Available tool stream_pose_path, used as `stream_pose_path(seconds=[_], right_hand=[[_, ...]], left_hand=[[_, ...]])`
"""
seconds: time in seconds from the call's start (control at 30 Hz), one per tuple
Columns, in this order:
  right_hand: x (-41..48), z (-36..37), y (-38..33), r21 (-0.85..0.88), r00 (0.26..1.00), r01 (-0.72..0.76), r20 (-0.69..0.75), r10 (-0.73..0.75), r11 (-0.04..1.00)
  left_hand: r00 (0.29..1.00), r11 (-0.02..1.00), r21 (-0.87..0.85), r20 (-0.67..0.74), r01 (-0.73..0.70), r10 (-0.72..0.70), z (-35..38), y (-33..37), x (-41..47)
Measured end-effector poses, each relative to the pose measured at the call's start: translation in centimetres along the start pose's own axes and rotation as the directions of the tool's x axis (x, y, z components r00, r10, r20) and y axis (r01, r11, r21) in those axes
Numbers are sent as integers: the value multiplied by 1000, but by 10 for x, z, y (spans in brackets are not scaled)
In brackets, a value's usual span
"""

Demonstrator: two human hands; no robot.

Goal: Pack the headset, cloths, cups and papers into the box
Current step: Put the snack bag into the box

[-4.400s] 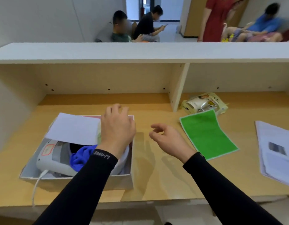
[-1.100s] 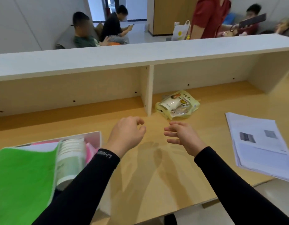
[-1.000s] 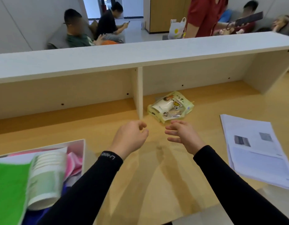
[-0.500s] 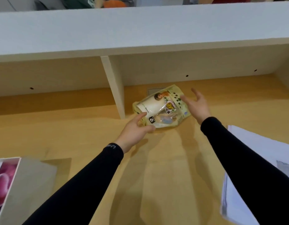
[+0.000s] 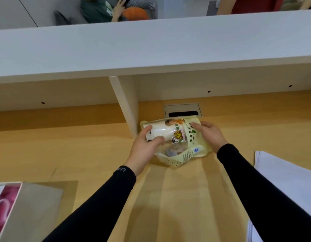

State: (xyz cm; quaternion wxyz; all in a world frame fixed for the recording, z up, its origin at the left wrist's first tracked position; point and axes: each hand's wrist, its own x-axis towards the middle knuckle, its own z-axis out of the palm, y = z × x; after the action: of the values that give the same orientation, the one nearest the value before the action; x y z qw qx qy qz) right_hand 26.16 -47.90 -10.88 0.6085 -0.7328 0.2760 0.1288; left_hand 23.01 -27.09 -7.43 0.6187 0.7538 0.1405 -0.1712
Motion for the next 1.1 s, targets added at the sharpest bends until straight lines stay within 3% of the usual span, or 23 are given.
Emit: stream_pose_path(seconds=[0.23, 0.37, 0.5, 0.7, 0.83, 0.97, 1.1], right_hand=[[-80, 9, 6, 55, 991, 92, -102, -86, 994], [-135, 41, -14, 41, 986, 134, -105, -129, 990], [-200, 102, -41, 2, 958, 281, -58, -280, 960], [-312, 236, -87, -55, 817, 576, 66, -573, 815], [-369, 320, -98, -23, 747, 652, 186, -638, 758], [-399, 372, -91, -58, 712, 693, 219, -668, 719], [-402, 401, -60, -224, 727, 684, 282, -626, 694]], left_hand=[[964, 947, 261, -137, -188, 229, -28, 1, -51], [907, 901, 318, -205, -294, 368, -70, 9, -91], [851, 872, 332, -268, -359, 452, -152, 12, -132], [713, 821, 306, -409, -481, 570, -324, 19, -208], [659, 812, 300, -475, -501, 583, -421, 11, -258], [635, 796, 396, -481, -457, 605, -468, -24, -284], [743, 823, 504, -439, -261, 505, -477, -73, -278]])
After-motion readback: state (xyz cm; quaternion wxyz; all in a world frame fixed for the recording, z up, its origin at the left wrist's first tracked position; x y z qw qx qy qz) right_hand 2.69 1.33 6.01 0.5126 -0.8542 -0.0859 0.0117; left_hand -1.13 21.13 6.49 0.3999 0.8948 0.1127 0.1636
